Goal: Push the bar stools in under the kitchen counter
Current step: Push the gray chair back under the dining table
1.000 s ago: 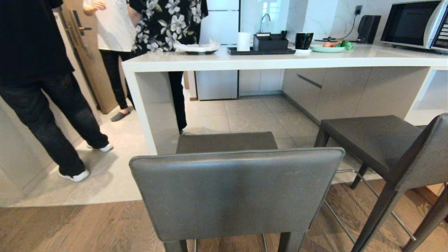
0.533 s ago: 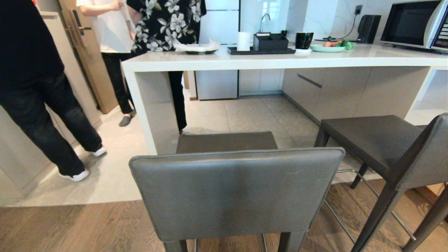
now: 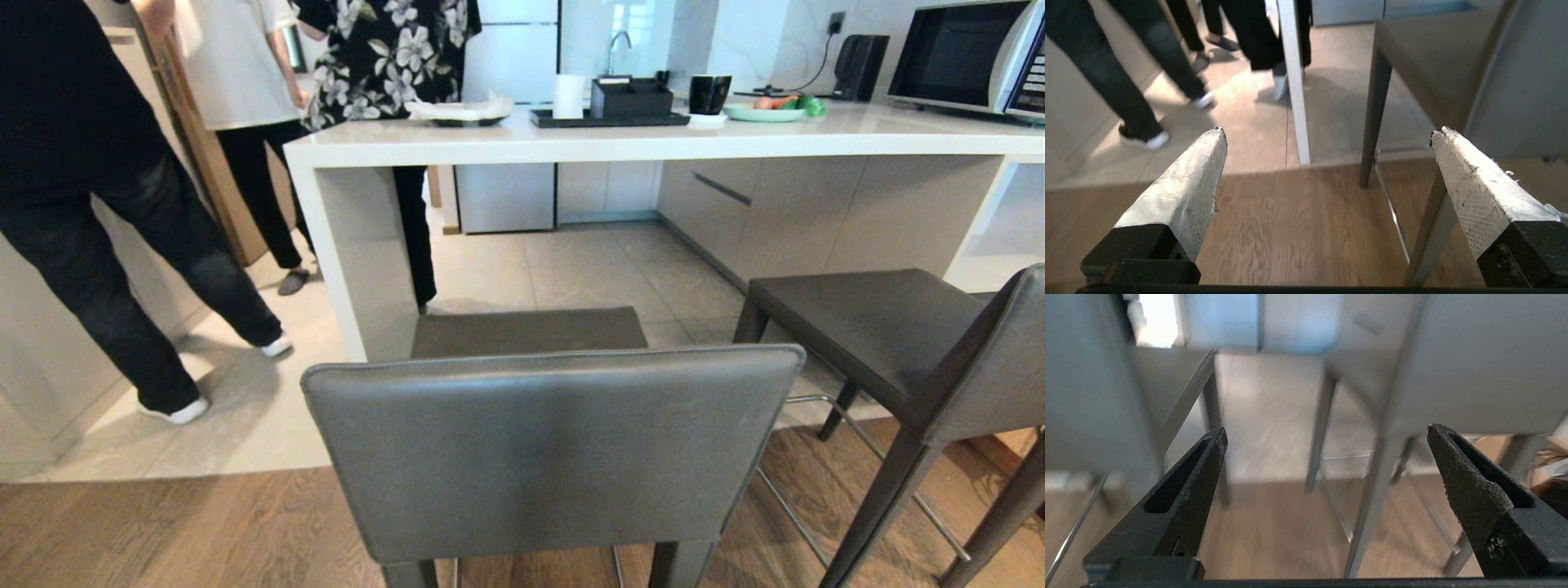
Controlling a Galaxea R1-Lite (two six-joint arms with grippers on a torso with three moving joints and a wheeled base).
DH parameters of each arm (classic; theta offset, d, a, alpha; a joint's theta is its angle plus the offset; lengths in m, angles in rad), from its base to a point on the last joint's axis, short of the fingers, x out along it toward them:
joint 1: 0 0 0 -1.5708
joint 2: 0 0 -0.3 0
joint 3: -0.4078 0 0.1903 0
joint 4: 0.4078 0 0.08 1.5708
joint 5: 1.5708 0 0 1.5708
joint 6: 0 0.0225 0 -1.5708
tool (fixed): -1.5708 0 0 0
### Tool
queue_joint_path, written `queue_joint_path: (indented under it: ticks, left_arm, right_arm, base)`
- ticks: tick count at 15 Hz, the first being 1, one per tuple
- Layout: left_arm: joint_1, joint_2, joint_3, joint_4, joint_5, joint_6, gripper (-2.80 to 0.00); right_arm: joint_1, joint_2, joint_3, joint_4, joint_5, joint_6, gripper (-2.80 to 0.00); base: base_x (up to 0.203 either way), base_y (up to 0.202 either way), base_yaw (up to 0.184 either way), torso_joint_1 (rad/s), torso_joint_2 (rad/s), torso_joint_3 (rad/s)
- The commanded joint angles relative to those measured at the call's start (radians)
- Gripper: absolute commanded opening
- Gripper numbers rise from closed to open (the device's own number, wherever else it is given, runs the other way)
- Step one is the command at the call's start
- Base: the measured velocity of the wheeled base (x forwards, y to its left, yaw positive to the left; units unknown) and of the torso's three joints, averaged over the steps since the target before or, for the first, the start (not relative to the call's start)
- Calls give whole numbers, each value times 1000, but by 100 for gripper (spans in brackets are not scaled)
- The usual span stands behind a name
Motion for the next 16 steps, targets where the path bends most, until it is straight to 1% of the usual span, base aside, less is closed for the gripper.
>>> queue_joint_path:
  ticks: [1,2,3,4,5,7,8,9,11,12,13,15,16]
  left_arm:
    - [1,1,5,9,-3,3,0]
    - [1,1,5,9,-17,8,0]
    - [1,1,6,7,-20,13,0]
    - [1,1,6,8,-20,19,0]
    - [1,1,6,8,-20,13,0]
    - [1,1,6,8,-19,21,0]
    - [1,1,6,8,-20,40,0]
    - [1,1,6,8,-23,58,0]
    - [1,1,6,8,-22,43,0]
    - [1,1,6,9,-19,17,0]
    - [0,1,6,6,-11,-12,0]
    - [-1,1,6,3,-8,-53,0]
    - [-1,1,7,1,-8,-67,0]
  right_arm:
    - [0,0,9,42,29,-5,0]
    - [0,-1,12,63,53,-1,0]
    - [0,0,8,124,65,2,0]
    - [0,0,3,140,69,17,0]
    - [0,0,3,138,69,37,0]
    - [0,0,3,137,64,48,0]
    - [0,0,3,135,63,71,0]
    - [0,0,4,131,60,74,0]
    - [0,-2,5,130,62,72,0]
    - [0,0,7,122,63,65,0]
    - [0,0,8,110,57,81,0]
    - [0,0,12,95,26,144,0]
    - [0,0,12,96,26,144,0]
  base:
    - [0,0,0,0,0,0]
    - [0,0,0,0,0,0]
    - [0,0,0,0,0,0]
    - [0,0,0,0,0,0]
    - [0,0,0,0,0,0]
    - [0,0,0,0,0,0]
    - [0,0,0,0,0,0]
    - [0,0,0,0,0,0]
    - [0,0,0,0,0,0]
    - [0,0,0,0,0,0]
    - [0,0,0,0,0,0]
    - [0,0,0,0,0,0]
    - [0,0,0,0,0,0]
